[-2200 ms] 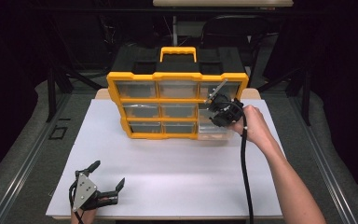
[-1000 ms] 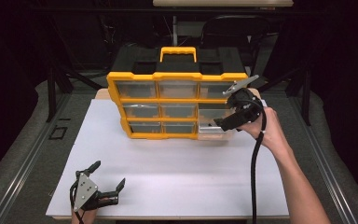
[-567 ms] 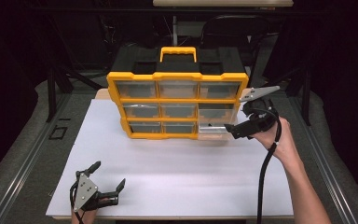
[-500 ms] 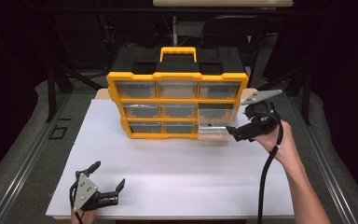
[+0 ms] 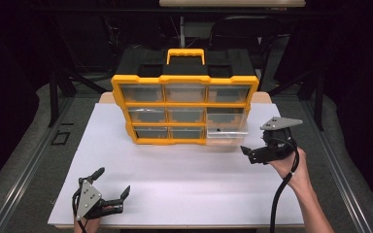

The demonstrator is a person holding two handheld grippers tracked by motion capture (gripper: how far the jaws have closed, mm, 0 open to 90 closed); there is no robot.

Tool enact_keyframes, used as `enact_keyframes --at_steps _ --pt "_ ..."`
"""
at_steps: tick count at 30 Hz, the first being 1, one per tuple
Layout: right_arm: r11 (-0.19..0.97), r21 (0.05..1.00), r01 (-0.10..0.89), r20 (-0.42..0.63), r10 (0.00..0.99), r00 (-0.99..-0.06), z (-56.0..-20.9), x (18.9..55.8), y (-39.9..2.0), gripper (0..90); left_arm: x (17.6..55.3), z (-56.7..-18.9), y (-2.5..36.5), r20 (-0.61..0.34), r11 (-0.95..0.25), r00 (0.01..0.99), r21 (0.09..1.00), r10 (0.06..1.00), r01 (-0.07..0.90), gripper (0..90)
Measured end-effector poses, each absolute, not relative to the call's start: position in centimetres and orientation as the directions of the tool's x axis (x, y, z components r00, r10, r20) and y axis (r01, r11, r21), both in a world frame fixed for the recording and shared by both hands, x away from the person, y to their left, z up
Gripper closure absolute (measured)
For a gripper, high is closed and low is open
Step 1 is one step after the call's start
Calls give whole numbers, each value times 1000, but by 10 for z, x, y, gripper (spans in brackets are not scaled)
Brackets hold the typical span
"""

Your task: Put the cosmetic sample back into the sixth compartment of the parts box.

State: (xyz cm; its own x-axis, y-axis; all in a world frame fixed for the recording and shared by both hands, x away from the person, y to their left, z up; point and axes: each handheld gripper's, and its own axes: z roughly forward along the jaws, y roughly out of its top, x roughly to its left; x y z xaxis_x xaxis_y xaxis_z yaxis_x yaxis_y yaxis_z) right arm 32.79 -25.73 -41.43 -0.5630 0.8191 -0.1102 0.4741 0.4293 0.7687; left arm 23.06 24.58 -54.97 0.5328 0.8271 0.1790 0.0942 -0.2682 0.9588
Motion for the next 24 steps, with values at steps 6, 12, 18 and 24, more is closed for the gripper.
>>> enact_keyframes --at_steps 6,12,18,24 --pt "414 770 486 -101 831 -547 -434 318 -262 0 231 -550 246 180 -270 534 958 826 95 0" --pt "393 776 493 -88 843 -531 -456 312 -267 0 231 -550 246 178 -268 533 959 827 95 0" --pt "373 784 496 -67 845 -530 -478 305 -269 0 232 -550 245 178 -271 534 957 826 99 0" --pt "352 787 507 -37 847 -531 -497 302 -271 0 231 -550 245 180 -272 534 957 826 98 0"
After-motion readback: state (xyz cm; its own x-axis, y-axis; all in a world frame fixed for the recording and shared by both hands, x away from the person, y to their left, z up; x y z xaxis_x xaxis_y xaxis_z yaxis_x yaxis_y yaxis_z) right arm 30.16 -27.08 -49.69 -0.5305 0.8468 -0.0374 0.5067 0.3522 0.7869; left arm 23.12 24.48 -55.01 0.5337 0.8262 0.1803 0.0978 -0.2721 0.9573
